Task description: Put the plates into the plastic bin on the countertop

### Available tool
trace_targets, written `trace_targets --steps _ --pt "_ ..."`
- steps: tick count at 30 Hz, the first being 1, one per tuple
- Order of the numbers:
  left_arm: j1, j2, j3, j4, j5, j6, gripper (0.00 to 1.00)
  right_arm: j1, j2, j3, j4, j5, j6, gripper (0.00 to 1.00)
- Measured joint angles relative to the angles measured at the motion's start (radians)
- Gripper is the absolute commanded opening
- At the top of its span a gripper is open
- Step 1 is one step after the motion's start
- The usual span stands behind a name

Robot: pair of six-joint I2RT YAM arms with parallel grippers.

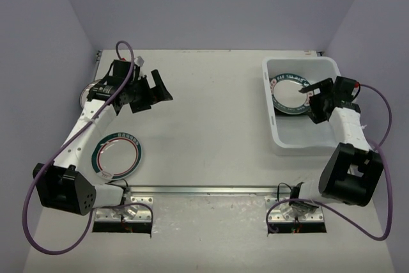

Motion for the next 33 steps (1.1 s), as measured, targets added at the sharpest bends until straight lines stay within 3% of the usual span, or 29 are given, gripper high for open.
trace_targets --steps 4,8,13,17,21,25,30,33 --pt "0.0 0.025 0.069 -0.018 -0.037 0.018 1.0 0.012 -0.072 0.02 -0.136 -0.038 -0.093 0.99" --pt "0.0 0.038 0.152 -0.058 -0.112 0.026 1.0 0.091 -0.23 -0.005 -0.125 -0.13 -0.147 0.99" --pt "0.0 0.025 0.294 -0.061 -0.217 0.018 1.0 0.342 -0.36 0.055 -0.019 -0.221 -0.222 0.99" --pt "0.0 -0.02 0.339 -0.039 -0.319 -0.003 1.0 0.643 -0.328 0.041 0.129 -0.226 -0.237 0.99" --pt "0.0 -0.038 0.407 -0.037 -0.382 -0.03 1.0 0.961 -0.138 0.033 0.238 -0.237 -0.237 0.96" --pt "0.001 -0.057 0.457 -0.032 -0.406 -0.055 1.0 1.178 0.184 0.137 0.32 -0.249 -0.218 0.92" --pt "0.001 -0.123 0.442 -0.043 -0.41 -0.074 1.0 1.314 0.638 0.339 0.44 -0.313 -0.132 0.84" --pt "0.001 -0.163 0.421 -0.062 -0.407 -0.081 1.0 1.338 0.821 0.448 0.453 -0.343 -0.073 0.76"
